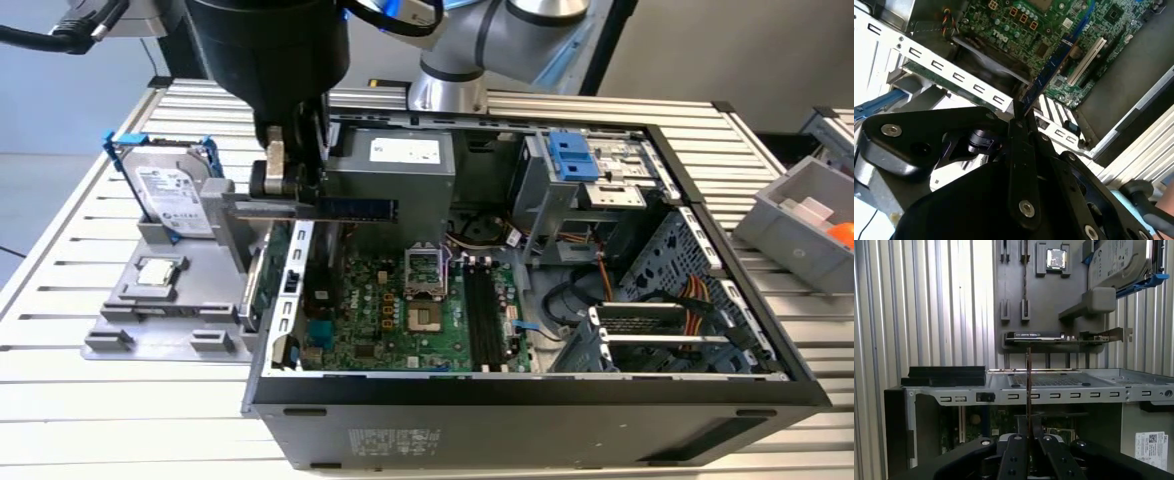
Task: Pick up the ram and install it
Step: 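Pick up the ram and move it above insertion slot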
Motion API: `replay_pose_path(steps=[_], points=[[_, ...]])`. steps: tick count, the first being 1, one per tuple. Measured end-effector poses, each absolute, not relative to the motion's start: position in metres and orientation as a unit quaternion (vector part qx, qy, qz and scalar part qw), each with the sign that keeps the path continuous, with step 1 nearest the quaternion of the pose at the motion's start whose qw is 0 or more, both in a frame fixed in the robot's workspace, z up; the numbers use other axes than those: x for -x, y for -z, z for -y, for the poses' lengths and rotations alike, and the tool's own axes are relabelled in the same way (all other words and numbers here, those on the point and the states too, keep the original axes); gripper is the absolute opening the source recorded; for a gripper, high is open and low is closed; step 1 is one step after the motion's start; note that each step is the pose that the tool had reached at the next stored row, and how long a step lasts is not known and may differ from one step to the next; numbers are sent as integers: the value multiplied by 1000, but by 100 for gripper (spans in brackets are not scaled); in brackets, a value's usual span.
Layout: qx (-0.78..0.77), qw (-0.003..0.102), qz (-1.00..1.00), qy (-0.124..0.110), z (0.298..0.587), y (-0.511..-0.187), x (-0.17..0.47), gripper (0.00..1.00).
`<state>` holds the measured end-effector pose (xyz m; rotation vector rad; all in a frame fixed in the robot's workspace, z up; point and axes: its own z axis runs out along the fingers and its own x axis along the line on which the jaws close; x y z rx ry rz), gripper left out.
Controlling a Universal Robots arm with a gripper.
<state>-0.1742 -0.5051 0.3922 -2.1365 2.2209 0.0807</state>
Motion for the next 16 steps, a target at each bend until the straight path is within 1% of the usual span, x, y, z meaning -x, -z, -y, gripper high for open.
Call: replay_pose_path(steps=[16], points=[[693,29,-720,-26,505,-392,139,0]])
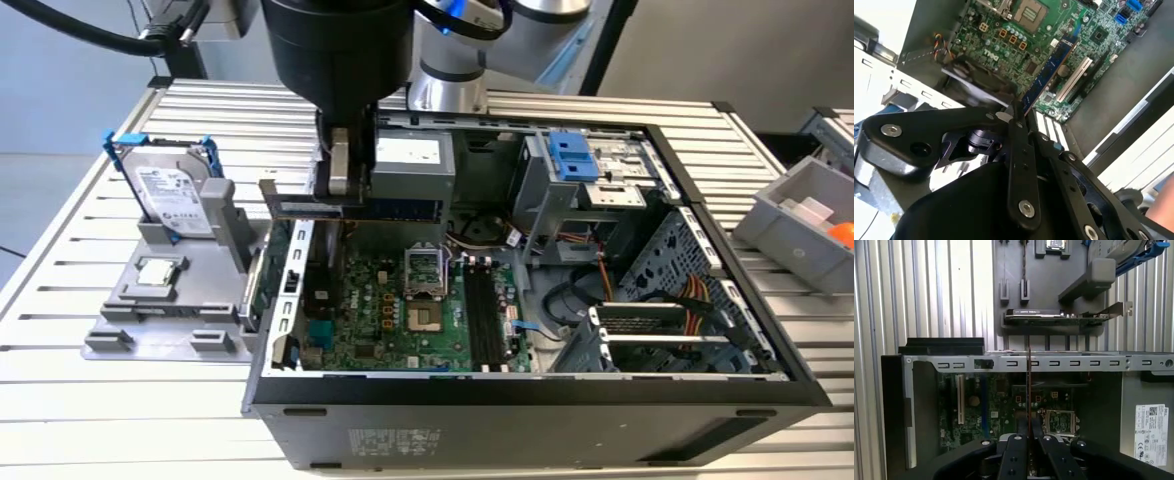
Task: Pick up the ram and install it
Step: 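Pick up the ram and move it above insertion slot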
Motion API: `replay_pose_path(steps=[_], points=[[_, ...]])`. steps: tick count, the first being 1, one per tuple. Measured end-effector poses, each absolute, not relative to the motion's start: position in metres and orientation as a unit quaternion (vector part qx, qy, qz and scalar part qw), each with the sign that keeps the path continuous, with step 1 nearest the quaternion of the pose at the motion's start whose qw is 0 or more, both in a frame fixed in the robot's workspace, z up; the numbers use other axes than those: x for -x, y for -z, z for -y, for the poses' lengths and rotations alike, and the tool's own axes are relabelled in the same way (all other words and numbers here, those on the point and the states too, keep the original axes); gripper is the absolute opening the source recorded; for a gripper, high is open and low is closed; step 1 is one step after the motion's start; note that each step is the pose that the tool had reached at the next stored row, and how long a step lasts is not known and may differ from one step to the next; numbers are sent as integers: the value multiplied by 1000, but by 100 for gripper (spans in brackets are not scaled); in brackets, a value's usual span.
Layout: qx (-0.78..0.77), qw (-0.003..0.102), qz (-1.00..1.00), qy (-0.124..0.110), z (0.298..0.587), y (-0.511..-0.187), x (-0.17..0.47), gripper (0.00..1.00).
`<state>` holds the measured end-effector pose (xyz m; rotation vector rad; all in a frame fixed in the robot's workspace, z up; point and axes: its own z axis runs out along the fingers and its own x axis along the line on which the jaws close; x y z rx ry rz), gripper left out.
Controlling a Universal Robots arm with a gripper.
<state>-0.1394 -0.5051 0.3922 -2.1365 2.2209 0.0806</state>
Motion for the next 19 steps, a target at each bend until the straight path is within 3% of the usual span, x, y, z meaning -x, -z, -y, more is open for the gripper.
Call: replay_pose_path(steps=[19], points=[[692,29,-721,-26,505,-392,94,0]])
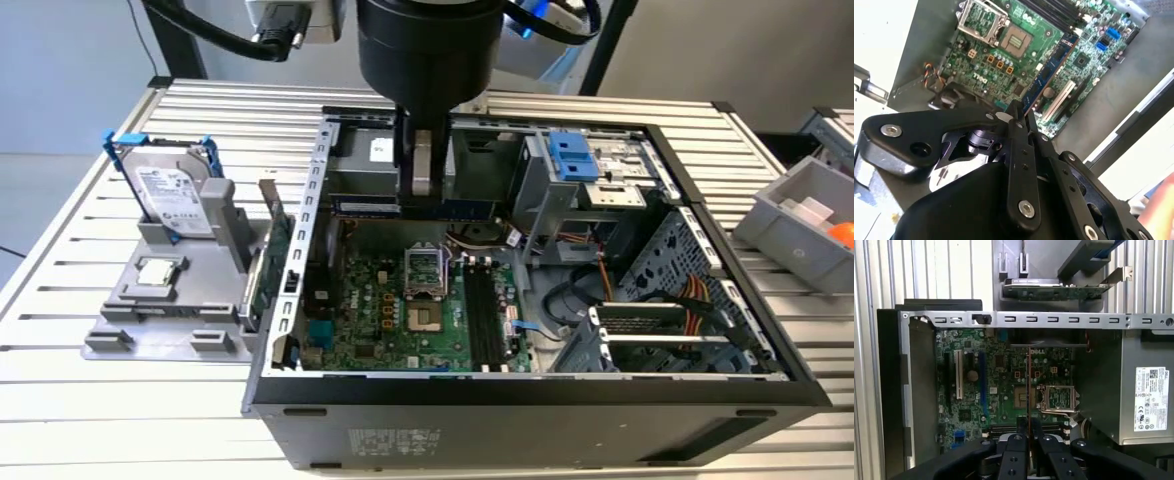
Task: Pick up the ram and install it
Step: 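Pick up the ram and move it above insertion slot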
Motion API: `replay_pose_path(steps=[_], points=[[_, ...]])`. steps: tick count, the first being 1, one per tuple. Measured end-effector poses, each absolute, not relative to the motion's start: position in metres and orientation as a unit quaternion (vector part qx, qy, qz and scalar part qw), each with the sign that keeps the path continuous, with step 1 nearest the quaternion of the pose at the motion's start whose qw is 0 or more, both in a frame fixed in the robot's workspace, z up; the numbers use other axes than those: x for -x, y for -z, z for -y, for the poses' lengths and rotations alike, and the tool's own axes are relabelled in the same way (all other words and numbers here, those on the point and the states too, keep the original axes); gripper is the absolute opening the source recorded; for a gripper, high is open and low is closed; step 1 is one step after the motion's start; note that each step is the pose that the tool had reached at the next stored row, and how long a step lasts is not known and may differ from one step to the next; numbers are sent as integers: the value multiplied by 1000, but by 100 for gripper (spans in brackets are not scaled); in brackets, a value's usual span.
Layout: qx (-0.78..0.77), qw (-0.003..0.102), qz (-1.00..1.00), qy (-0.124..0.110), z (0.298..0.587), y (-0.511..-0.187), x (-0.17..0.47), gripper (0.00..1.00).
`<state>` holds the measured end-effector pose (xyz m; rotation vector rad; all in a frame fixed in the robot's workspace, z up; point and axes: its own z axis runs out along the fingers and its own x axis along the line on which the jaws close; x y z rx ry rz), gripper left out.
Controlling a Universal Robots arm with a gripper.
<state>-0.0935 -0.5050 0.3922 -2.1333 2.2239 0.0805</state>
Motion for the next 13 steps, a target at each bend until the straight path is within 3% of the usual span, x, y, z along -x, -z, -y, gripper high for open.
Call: replay_pose_path(steps=[13], points=[[688,30,-724,-26,505,-392,62,0]])
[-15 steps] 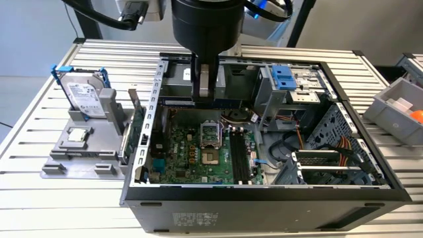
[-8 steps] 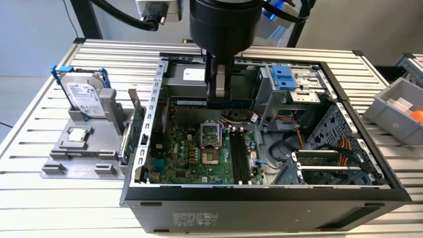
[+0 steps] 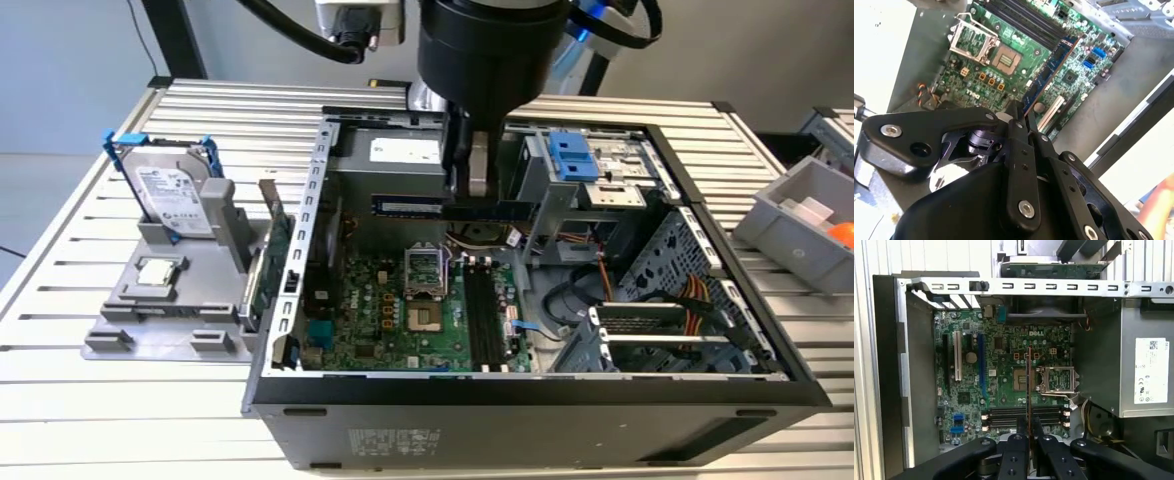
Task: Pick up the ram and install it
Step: 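Pick up the ram and move it above insertion slot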
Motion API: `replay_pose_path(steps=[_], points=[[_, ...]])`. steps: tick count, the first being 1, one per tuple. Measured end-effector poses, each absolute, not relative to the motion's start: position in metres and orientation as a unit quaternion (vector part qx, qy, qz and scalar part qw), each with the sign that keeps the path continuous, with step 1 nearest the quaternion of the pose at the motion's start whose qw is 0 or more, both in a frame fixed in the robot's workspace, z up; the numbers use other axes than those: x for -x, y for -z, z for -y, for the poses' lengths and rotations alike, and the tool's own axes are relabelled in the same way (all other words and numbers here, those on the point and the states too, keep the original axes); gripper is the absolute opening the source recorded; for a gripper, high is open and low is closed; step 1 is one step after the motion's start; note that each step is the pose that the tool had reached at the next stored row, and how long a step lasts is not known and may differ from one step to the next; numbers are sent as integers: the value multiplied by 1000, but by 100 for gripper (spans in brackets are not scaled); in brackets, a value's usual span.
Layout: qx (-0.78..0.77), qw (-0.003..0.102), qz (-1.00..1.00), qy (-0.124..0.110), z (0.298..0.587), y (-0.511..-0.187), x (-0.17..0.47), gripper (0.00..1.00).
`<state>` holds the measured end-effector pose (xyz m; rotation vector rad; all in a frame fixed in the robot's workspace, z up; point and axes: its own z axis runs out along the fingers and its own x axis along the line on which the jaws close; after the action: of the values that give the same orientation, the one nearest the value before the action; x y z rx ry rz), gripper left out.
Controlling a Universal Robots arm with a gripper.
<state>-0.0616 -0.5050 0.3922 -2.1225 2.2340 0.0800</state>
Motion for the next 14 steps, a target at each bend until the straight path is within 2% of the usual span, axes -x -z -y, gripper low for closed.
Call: replay_pose_path(steps=[14], points=[[677,30,-735,-26,505,-392,35,0]])
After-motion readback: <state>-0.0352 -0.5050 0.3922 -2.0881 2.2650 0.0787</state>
